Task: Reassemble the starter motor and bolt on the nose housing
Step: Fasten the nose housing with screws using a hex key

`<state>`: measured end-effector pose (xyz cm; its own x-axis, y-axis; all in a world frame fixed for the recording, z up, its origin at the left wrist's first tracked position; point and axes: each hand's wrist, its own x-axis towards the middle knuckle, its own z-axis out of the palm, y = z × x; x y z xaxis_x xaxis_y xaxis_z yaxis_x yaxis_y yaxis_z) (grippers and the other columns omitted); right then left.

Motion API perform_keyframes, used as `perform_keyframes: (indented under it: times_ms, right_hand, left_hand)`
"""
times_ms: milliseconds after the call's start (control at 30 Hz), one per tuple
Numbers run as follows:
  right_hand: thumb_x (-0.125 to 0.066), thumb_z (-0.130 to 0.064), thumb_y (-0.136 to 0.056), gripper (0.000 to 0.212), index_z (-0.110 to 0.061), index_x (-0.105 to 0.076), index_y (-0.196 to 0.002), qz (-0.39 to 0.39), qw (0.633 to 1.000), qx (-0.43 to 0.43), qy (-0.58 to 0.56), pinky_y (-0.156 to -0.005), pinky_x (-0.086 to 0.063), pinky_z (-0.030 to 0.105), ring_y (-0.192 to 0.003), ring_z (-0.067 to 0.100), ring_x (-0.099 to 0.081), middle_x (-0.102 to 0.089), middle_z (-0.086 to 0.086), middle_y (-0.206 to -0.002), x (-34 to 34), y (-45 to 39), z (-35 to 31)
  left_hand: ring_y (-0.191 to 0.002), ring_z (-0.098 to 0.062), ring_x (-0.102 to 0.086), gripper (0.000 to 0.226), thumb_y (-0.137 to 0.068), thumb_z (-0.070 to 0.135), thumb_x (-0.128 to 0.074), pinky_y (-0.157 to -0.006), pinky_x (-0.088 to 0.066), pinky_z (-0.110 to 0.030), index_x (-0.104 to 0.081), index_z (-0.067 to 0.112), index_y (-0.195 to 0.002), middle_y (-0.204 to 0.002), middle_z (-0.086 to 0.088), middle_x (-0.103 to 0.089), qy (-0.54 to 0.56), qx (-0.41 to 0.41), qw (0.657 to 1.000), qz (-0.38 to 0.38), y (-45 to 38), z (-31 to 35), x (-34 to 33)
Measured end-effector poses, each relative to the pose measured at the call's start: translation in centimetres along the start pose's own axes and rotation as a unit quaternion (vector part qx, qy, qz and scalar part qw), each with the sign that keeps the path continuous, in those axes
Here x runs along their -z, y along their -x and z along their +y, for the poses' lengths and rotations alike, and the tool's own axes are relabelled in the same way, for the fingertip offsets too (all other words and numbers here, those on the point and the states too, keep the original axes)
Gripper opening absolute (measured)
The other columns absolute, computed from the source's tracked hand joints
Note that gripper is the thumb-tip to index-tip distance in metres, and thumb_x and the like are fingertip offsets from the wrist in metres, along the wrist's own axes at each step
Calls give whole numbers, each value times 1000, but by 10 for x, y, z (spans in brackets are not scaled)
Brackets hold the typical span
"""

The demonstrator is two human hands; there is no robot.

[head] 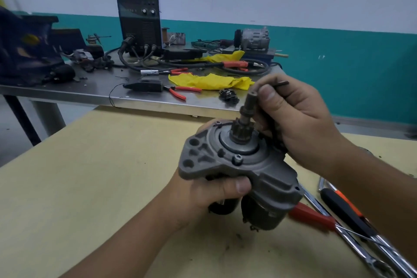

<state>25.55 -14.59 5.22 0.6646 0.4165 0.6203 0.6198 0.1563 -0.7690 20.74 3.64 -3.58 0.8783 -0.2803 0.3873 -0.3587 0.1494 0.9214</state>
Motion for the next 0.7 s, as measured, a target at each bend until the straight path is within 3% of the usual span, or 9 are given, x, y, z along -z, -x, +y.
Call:
perform_keyframes:
  times_ms: [100, 233, 333, 433, 533, 600, 700]
  right_hand:
    - [-57, -35, -96, 13, -32, -67, -88, 19, 999, 6, 26, -49, -36, 34, -57, 14, -50, -58, -1, -70, 2, 7, -3]
    - [-53, -22, -101, 13, -25, -63, -93, 27, 996, 7, 85, -50, -37, 42, -56, 21, -48, -62, -4, -68, 1, 3, -4]
    - [-52, -23, -101, 14, -25, -64, -93, 16, 994, 2, 110, -58, -45, 39, -63, 20, -53, -63, -2, -73, -4, -6, -3]
    - [-51, -22, -101, 14, -22, -63, -93, -6, 994, -5, 109, -67, -53, 37, -71, 18, -58, -63, 6, -80, -8, -17, -2]
    - [-51, -16, -103, 15, -20, -62, -93, -29, 991, 4, 131, -66, -53, 25, -72, 13, -59, -64, 0, -81, -16, -26, 1]
    - [-52, -14, -105, 19, -22, -63, -91, -24, 989, 6, 143, -59, -50, 23, -66, 13, -58, -64, -3, -76, -19, -30, -3]
    - [-50, -24, -107, 22, -21, -65, -91, 123, 991, 23, 52, -44, -41, 26, -50, 16, -53, -64, 1, -67, -9, -38, -24]
  left_hand:
    - [-129, -35, -60, 78, -79, 13, -83, -109, -49, -45, -42, -11, -141, -135, -18, -64, -23, -20, 999, 12, 0, -2, -6]
    - [-125, -21, -65, 73, -81, 17, -83, -101, -53, -27, -46, -2, -141, -133, -3, -69, -22, -27, 999, 19, 2, 2, -8]
    - [-132, -23, -59, 97, -77, 41, -87, -105, -50, -30, -36, 1, -149, -143, -5, -62, -10, -44, 999, -1, 1, 14, -3]
    - [-132, -21, -59, 116, -65, 50, -93, -105, -50, -29, -29, 8, -152, -142, 0, -61, -22, -64, 997, 49, 0, 17, -2]
    - [-121, -10, -65, 90, -69, 25, -87, -95, -52, -19, -36, 20, -142, -128, 14, -65, -84, -121, 981, 125, 1, 7, -4]
    - [-117, -5, -65, 78, -71, 20, -82, -93, -52, -14, -37, 27, -135, -124, 21, -65, -109, -141, 972, 151, 1, 5, -4]
    - [-116, -8, -66, 76, -74, 18, -82, -93, -51, -15, -36, 22, -135, -124, 18, -65, -102, -152, 969, 163, 2, 7, -2]
